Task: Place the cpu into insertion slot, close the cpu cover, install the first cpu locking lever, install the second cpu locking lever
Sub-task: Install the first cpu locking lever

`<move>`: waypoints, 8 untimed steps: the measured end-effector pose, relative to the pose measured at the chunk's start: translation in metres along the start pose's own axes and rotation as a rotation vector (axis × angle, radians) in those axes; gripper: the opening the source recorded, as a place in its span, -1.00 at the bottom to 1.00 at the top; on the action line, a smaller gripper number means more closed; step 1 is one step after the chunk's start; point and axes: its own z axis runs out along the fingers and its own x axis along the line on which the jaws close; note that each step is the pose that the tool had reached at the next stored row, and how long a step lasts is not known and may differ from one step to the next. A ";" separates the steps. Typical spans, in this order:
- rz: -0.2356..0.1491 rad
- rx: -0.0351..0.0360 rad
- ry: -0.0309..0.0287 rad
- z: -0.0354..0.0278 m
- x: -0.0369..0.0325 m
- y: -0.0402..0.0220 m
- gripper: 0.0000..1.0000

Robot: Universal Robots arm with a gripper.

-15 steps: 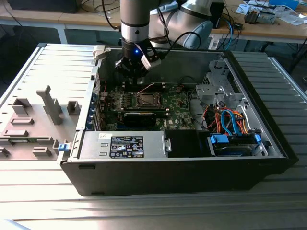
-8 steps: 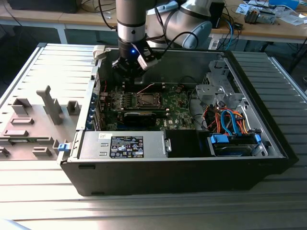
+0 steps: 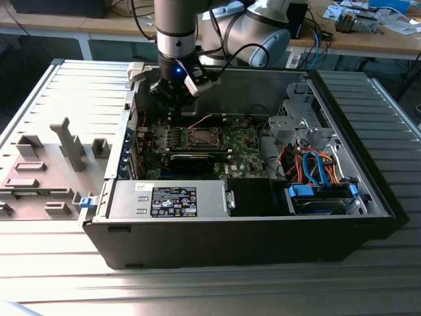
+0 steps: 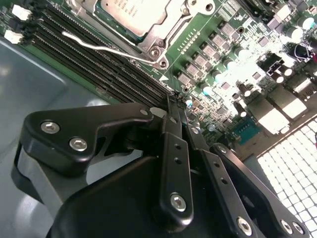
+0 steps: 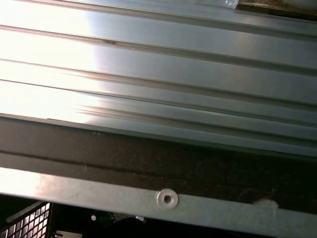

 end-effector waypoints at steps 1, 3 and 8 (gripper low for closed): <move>0.000 0.0000 0.0000 0.0002 0.0000 0.0000 -0.79; 0.001 0.0000 0.0000 0.0013 0.0001 -0.0004 -0.79; 0.034 0.0067 0.0000 0.0057 -0.0018 -0.0020 -0.79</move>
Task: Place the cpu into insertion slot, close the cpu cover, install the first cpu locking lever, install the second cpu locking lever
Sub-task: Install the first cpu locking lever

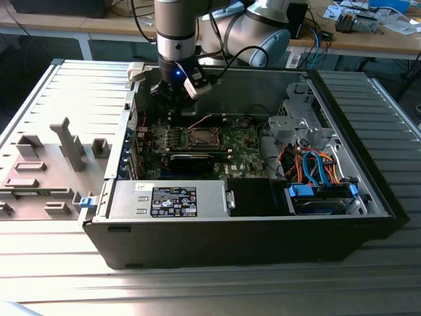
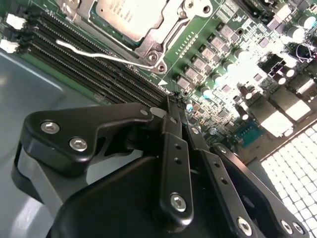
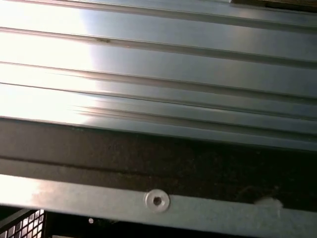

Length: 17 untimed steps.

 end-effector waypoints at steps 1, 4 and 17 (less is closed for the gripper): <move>0.004 0.0088 0.0010 0.0003 -0.0016 -0.0002 -0.79; 0.026 0.0308 0.0030 0.0016 -0.0029 -0.0004 -0.79; 0.027 0.0390 0.0039 0.0030 -0.0052 -0.0007 -0.79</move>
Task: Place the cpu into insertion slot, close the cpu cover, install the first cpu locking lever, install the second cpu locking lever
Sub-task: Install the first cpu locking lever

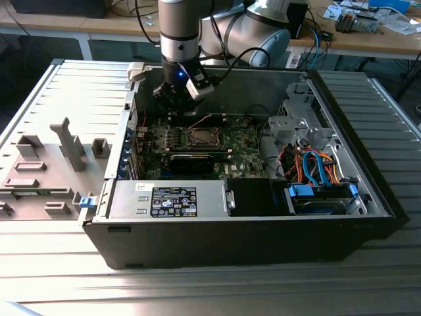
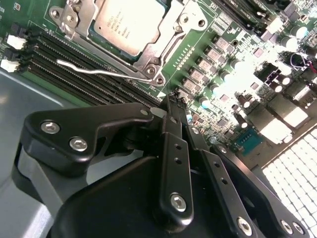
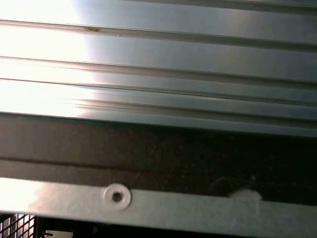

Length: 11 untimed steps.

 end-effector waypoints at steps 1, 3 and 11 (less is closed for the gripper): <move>0.000 0.0005 0.0001 0.0002 -0.0006 -0.0001 -0.79; 0.000 0.0021 0.0003 0.0008 -0.0023 -0.0002 -0.79; 0.000 0.0110 0.0011 0.0050 -0.0070 -0.0006 -0.79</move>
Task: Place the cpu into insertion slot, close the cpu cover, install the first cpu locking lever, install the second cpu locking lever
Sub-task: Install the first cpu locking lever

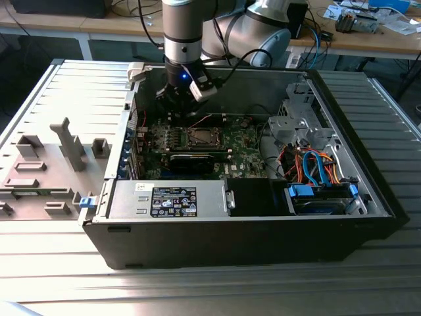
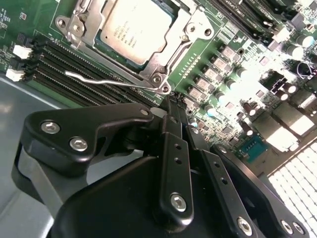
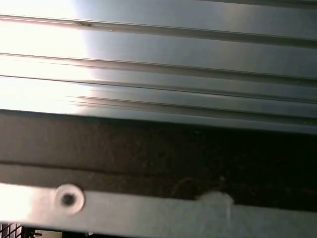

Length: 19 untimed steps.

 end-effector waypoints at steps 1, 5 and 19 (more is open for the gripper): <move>0.000 0.0002 0.0000 0.0005 -0.0004 0.0000 -0.79; 0.011 0.0013 0.0003 0.0043 -0.0079 -0.0002 -0.79; 0.012 0.0013 0.0006 0.0091 -0.0454 0.0048 -0.79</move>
